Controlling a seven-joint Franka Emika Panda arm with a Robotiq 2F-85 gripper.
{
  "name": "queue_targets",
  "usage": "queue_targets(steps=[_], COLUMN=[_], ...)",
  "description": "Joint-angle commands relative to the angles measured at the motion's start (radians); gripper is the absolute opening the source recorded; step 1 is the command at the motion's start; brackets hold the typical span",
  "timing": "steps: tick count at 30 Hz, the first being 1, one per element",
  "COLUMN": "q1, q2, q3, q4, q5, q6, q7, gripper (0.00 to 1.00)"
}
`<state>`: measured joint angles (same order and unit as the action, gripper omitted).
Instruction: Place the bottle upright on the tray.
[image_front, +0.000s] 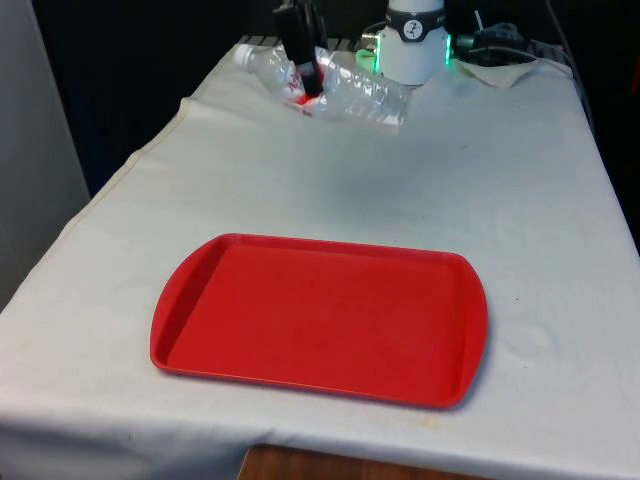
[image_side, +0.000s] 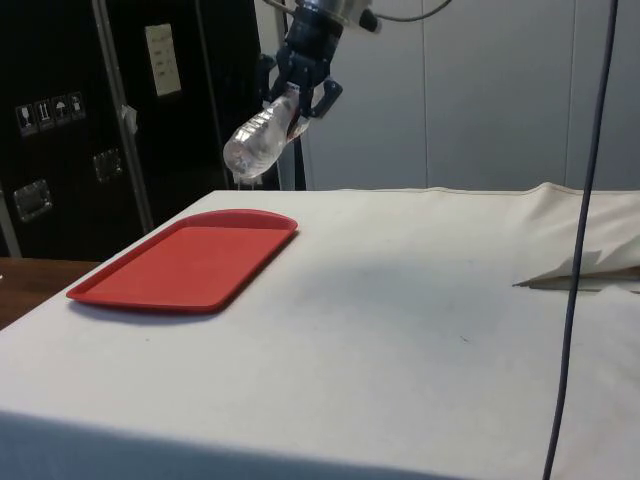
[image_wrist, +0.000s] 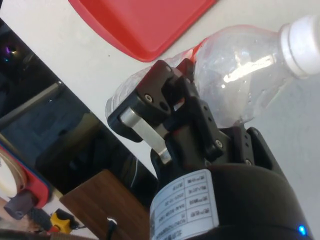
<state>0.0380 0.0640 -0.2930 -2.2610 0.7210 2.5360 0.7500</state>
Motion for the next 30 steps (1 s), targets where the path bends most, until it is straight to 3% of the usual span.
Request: queue_targets(steps=[1,7,14,15,16,23,24,25,30], q1=[0.003,0.001,0.008,0.003,0.009,0.011,0.005,0.011,0.013], q2=[0.009,0.036,0.076,0.066,0.085,0.118,0.109,0.123,0.145], q3=[0.000,0.013,0.024,0.026,0.026,0.036,0.041,0.037,0.041], q4=[0.008,0.034,0.068,0.063,0.076,0.109,0.105,0.114,0.137], q5=[-0.015,-0.017,-0.058,-0.039,-0.069,-0.122,-0.104,-0.128,-0.164], q6=[0.012,0.021,0.066,0.051,0.074,0.104,0.092,0.108,0.122], q7=[0.014,0.000,0.021,0.001,0.026,0.051,0.032,0.054,0.071], gripper=[0.03,0.03,0.03,0.03,0.03,0.03,0.03,0.03,0.03])
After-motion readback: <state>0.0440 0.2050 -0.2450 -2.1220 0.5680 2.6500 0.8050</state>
